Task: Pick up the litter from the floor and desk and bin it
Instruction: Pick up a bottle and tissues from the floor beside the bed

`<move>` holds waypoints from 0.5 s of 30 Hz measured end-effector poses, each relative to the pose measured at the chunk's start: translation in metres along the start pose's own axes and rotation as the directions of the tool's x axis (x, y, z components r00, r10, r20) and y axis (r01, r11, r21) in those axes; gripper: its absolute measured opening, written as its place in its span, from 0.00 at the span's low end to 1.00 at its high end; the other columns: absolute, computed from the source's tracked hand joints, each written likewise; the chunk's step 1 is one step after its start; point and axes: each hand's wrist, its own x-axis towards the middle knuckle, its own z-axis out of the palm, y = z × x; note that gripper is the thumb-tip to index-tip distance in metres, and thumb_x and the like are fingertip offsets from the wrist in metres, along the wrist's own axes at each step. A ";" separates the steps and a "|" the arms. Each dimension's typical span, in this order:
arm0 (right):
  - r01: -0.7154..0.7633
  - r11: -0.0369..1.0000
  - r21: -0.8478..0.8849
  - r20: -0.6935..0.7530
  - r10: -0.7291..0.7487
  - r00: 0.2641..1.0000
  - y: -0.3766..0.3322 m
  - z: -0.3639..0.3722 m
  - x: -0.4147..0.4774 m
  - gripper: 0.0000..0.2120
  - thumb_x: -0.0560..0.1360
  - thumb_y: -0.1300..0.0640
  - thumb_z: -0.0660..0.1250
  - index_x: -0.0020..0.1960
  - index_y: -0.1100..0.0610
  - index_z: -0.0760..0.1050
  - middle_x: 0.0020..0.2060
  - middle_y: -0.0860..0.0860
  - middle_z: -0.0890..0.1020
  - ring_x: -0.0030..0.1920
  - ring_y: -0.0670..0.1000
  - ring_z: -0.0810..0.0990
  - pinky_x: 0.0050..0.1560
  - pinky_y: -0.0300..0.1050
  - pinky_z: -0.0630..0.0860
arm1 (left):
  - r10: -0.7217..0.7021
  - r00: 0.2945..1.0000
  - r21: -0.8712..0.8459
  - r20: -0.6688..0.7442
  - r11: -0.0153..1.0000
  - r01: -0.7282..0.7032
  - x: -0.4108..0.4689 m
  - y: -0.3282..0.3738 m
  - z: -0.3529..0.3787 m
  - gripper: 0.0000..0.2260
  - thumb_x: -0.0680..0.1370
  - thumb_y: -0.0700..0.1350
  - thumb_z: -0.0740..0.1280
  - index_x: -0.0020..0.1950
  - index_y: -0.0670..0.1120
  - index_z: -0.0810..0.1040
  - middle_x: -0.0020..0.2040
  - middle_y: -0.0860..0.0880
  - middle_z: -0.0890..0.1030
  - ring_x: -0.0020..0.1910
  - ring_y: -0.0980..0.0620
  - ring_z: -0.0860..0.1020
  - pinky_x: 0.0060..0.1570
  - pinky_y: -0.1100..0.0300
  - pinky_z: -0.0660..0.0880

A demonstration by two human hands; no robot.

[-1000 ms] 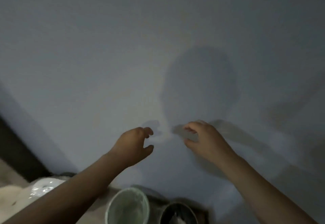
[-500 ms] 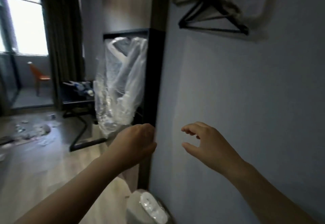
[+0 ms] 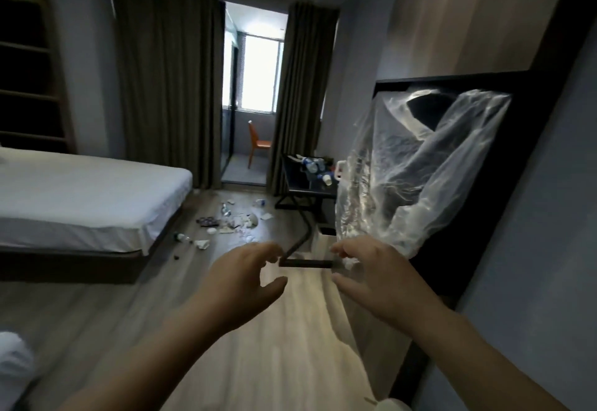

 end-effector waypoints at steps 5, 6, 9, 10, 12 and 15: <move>0.067 0.997 0.026 0.066 -0.069 0.995 -0.003 0.053 0.071 0.16 0.73 0.50 0.68 0.60 0.48 0.76 0.53 0.43 0.78 0.53 0.39 0.75 0.53 0.35 0.69 | -0.093 0.996 0.049 0.004 0.994 0.093 0.025 -0.070 0.006 0.17 0.74 0.56 0.68 0.62 0.56 0.73 0.56 0.61 0.78 0.56 0.61 0.75 0.54 0.63 0.73; 0.074 0.997 0.037 0.076 -0.077 0.994 0.001 0.064 0.086 0.16 0.73 0.50 0.68 0.60 0.48 0.75 0.53 0.42 0.77 0.52 0.38 0.74 0.53 0.34 0.69 | -0.106 0.994 0.055 0.006 0.993 0.106 0.033 -0.083 0.010 0.17 0.74 0.56 0.67 0.62 0.56 0.73 0.56 0.61 0.78 0.56 0.61 0.75 0.54 0.63 0.73; 0.087 0.994 0.070 0.090 -0.093 0.992 0.017 0.096 0.133 0.16 0.73 0.48 0.68 0.61 0.47 0.75 0.53 0.41 0.77 0.51 0.38 0.75 0.54 0.37 0.72 | -0.134 0.991 0.073 0.024 0.989 0.132 0.068 -0.122 0.025 0.17 0.74 0.56 0.67 0.62 0.56 0.73 0.56 0.60 0.78 0.55 0.61 0.75 0.53 0.64 0.72; 0.091 0.993 0.077 0.088 -0.098 0.991 0.024 0.107 0.150 0.17 0.73 0.47 0.68 0.61 0.46 0.75 0.53 0.41 0.77 0.51 0.38 0.75 0.54 0.37 0.72 | -0.137 0.990 0.088 0.029 0.987 0.134 0.082 -0.134 0.030 0.17 0.74 0.56 0.67 0.62 0.56 0.73 0.56 0.60 0.78 0.55 0.61 0.75 0.53 0.65 0.72; 0.098 0.992 0.084 0.086 -0.105 0.991 0.038 0.126 0.185 0.16 0.73 0.47 0.67 0.60 0.46 0.75 0.51 0.40 0.77 0.52 0.39 0.74 0.52 0.36 0.71 | -0.154 0.987 0.112 0.040 0.982 0.149 0.112 -0.158 0.038 0.17 0.74 0.56 0.67 0.62 0.56 0.73 0.57 0.60 0.77 0.55 0.61 0.75 0.52 0.66 0.70; 0.091 0.990 0.104 0.094 -0.101 0.990 0.056 0.150 0.244 0.16 0.73 0.47 0.68 0.60 0.46 0.75 0.51 0.39 0.76 0.53 0.39 0.74 0.52 0.36 0.70 | -0.198 0.978 0.142 0.073 0.972 0.186 0.159 -0.195 0.043 0.16 0.75 0.56 0.67 0.62 0.55 0.73 0.57 0.59 0.77 0.55 0.61 0.75 0.53 0.67 0.70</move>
